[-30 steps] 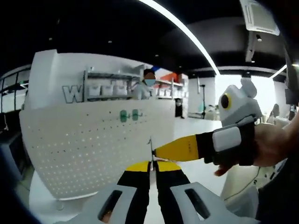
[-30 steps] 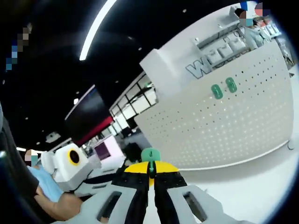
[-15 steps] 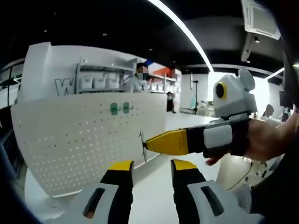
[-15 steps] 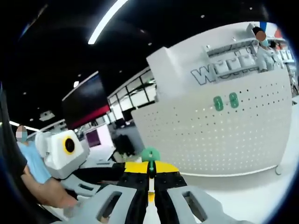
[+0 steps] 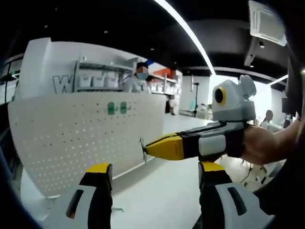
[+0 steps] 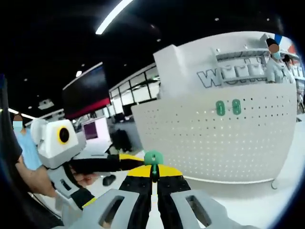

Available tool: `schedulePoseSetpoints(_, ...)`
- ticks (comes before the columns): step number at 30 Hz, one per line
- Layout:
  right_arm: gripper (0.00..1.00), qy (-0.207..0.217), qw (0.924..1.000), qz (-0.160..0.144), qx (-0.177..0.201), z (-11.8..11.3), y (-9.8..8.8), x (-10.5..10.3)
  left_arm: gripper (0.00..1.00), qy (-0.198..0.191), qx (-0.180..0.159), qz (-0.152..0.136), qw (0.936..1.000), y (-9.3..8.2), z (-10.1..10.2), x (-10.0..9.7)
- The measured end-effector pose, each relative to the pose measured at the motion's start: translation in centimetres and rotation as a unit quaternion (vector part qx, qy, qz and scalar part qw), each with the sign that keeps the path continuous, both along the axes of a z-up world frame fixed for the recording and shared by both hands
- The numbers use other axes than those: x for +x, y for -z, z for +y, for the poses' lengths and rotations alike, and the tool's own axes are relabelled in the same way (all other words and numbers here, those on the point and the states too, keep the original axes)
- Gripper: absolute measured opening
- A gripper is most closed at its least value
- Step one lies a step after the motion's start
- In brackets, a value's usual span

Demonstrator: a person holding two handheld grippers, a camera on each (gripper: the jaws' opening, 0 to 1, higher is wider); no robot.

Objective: Insert the hook assembly into the mounting plate slot until the hook locks in place.

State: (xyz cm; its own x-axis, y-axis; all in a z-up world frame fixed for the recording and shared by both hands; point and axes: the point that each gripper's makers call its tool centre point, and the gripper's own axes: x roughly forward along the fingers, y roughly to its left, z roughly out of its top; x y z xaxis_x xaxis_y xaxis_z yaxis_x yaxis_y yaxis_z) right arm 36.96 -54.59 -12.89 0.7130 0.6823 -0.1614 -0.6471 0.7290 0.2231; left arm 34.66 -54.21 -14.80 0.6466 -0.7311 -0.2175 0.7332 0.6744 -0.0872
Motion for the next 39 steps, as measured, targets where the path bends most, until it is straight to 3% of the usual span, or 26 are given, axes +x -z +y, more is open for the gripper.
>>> schedulePoseSetpoints(5,0.00,0.000,0.9999,-0.003,-0.010,-0.2,0.1,0.1,0.87,0.016,0.002,0.005,0.9999,0.3,-0.4,-0.5)
schedulePoseSetpoints(12,0.00,-0.001,0.9998,-0.004,-0.017,-0.5,0.4,0.2,0.95,0.030,-0.027,0.020,0.9990,-0.3,-0.9,-1.0)
schedulePoseSetpoints(15,0.00,-0.001,0.9997,-0.009,-0.025,-0.5,0.4,0.2,1.00,0.032,-0.043,0.042,0.9976,-0.4,-0.9,-1.1)
schedulePoseSetpoints(30,0.00,-0.006,0.9986,-0.026,-0.045,0.0,0.2,0.4,1.00,0.041,-0.067,0.051,0.9956,-1.6,-1.3,-1.8)
schedulePoseSetpoints(39,0.00,0.010,0.9970,-0.035,-0.068,-1.1,0.3,1.8,1.00,0.030,-0.061,0.060,0.9959,-0.8,-0.5,-1.8)
